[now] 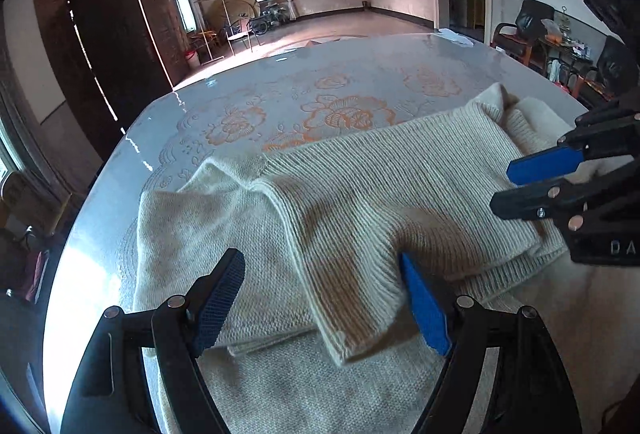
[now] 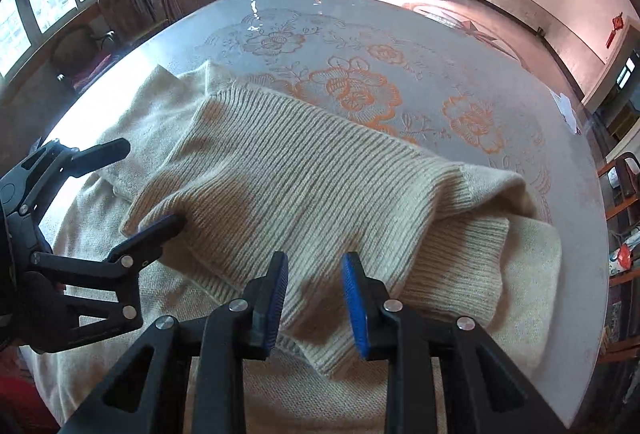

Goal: Fold clothes

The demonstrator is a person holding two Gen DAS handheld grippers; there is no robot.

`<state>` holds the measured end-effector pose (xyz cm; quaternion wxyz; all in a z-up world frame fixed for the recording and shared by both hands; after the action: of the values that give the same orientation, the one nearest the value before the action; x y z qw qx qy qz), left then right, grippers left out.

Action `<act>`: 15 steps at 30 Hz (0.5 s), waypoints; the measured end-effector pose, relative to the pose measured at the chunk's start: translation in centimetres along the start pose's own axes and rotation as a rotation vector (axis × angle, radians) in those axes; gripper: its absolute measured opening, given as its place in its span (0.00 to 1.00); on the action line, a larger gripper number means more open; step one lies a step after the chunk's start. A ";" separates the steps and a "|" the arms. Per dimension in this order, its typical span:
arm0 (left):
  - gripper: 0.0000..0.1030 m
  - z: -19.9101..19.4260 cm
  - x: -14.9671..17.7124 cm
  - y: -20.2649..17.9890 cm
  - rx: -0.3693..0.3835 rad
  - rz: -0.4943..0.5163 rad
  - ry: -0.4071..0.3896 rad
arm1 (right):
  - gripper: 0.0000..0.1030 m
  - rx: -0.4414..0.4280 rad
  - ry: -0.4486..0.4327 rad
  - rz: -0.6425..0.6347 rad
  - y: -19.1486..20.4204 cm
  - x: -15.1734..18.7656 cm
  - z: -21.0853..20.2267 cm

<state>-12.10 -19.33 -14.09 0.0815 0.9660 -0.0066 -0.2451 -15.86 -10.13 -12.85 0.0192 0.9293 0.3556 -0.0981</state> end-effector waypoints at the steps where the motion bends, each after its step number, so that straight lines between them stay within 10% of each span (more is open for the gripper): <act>1: 0.78 0.4 -0.4 -0.2 -0.005 0.010 0.006 | 0.27 -0.002 0.015 -0.005 0.4 -0.2 0.6; 15: 0.78 1.7 0.8 -0.1 0.060 -0.062 0.063 | 0.30 0.009 0.070 -0.049 0.5 0.7 2.4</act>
<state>-12.19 -19.50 -15.97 0.0451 0.9750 0.0187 -0.2169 -15.42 -10.28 -15.38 0.0001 0.9233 0.3782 -0.0675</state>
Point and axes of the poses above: each gripper's, at about its wrist camera, not at the fingertips, and z roughly the way its jaws point, y to its left, x to its underside, the point moved 9 cm from there along z, roughly the way its jaws point, and after that the axes turned 15 degrees about y, right-handed, at the moved point
